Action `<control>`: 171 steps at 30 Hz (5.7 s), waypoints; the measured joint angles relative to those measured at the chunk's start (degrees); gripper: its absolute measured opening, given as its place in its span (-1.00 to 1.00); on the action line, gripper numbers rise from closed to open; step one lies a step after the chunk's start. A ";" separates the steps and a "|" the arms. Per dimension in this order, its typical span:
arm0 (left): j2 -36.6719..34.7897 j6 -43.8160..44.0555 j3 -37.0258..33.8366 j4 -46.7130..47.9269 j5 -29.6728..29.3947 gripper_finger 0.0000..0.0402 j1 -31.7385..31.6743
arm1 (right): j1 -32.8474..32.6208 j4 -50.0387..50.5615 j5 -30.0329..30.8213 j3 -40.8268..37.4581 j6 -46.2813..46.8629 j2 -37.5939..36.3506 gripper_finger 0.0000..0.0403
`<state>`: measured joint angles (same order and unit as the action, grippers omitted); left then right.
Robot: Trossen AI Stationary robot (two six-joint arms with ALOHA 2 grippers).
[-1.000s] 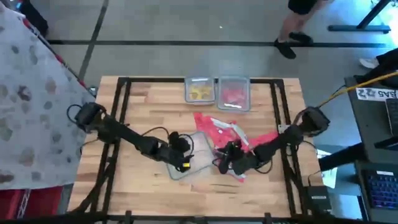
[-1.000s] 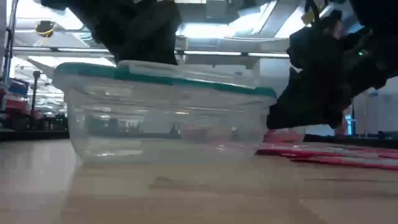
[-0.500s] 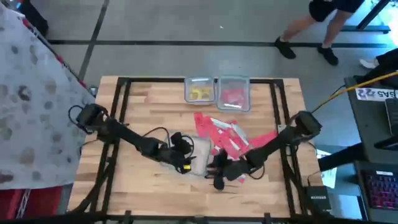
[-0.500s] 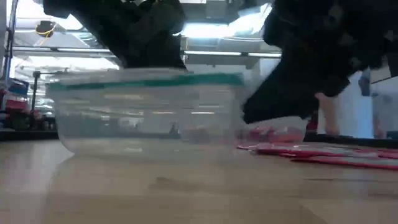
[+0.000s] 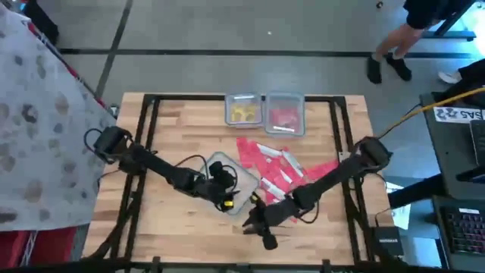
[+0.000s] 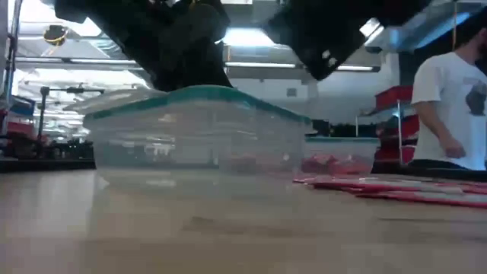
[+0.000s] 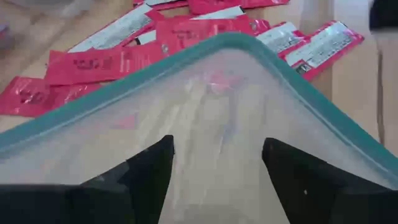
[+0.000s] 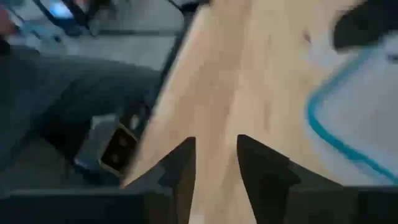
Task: Sort candy
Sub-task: Open the rectangular transparent bin
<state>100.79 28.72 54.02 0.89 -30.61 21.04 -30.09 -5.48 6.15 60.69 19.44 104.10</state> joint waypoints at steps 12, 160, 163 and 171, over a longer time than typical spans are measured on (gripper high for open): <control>0.04 -0.04 -0.02 0.08 0.00 0.18 0.33 | -1.29 -3.11 10.58 -12.99 3.84 -0.88 -0.48; 8.20 -13.68 8.83 -3.76 6.74 0.18 -1.90 | -3.91 -51.43 27.70 -34.91 12.41 3.45 0.09; 8.20 -13.72 8.79 -3.22 7.17 0.18 -1.91 | -3.91 -55.03 29.30 -34.90 10.88 5.99 0.09; 8.20 -12.19 6.89 -4.87 7.12 0.19 -1.44 | -3.64 -59.10 32.11 -38.82 13.48 7.40 0.09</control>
<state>108.99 16.54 60.91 -3.97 -23.49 19.60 -33.73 -64.59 38.26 21.87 32.92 111.50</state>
